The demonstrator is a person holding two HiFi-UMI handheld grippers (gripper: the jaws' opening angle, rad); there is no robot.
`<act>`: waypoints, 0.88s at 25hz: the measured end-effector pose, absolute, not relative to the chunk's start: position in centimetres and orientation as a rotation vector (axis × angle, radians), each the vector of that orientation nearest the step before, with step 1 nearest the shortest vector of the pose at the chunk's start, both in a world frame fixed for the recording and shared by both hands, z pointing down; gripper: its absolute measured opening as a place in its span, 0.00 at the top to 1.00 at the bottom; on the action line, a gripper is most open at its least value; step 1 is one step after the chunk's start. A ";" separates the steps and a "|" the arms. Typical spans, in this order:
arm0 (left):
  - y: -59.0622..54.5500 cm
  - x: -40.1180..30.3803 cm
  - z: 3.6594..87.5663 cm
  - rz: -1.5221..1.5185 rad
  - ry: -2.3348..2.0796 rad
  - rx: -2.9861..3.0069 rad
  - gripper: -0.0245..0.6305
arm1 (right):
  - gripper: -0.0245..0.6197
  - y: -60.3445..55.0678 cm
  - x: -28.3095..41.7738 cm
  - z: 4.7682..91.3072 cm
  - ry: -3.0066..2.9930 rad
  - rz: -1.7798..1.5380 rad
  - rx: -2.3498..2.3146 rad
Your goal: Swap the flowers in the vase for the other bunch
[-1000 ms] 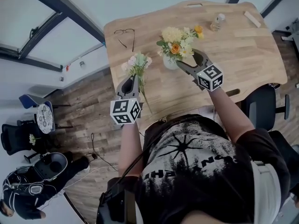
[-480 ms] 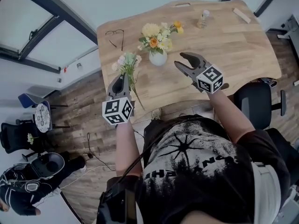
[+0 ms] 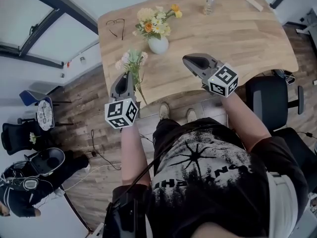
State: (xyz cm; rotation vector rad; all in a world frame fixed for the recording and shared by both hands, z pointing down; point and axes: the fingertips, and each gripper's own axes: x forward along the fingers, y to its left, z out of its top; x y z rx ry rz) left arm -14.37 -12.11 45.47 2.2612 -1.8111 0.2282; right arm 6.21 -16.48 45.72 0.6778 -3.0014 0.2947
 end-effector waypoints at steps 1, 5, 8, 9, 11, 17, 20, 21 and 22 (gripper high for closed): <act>-11.8 -14.3 45.5 0.231 -1.811 2.261 0.92 | 0.93 -16.2 6.3 45.6 -3.004 0.291 0.679; -10.9 -14.2 45.1 0.225 -1.803 2.276 0.92 | 0.93 -15.3 6.3 45.1 -3.002 0.270 0.698; -10.3 -14.8 44.8 0.220 -1.795 2.294 0.92 | 0.93 -14.6 5.5 44.6 -3.002 0.252 0.719; -10.1 -15.0 44.7 0.219 -1.791 2.301 0.92 | 0.93 -14.3 5.2 44.4 -3.002 0.243 0.724; -9.7 -15.6 44.4 0.221 -1.777 2.317 0.92 | 0.93 -13.6 4.4 43.9 -3.003 0.224 0.736; -8.9 -17.9 43.8 0.215 -1.725 2.366 0.92 | 0.94 -12.0 1.4 43.0 -2.983 0.183 0.787; -8.1 -19.0 43.8 0.211 -1.698 2.387 0.92 | 0.94 -10.9 0.1 42.8 -2.971 0.170 0.818; -7.8 -19.4 43.8 0.210 -1.689 2.394 0.92 | 0.94 -10.5 -0.2 42.7 -2.967 0.166 0.830; -7.5 -19.7 43.8 0.208 -1.680 2.401 0.92 | 0.94 -10.1 -0.5 42.7 -2.963 0.162 0.843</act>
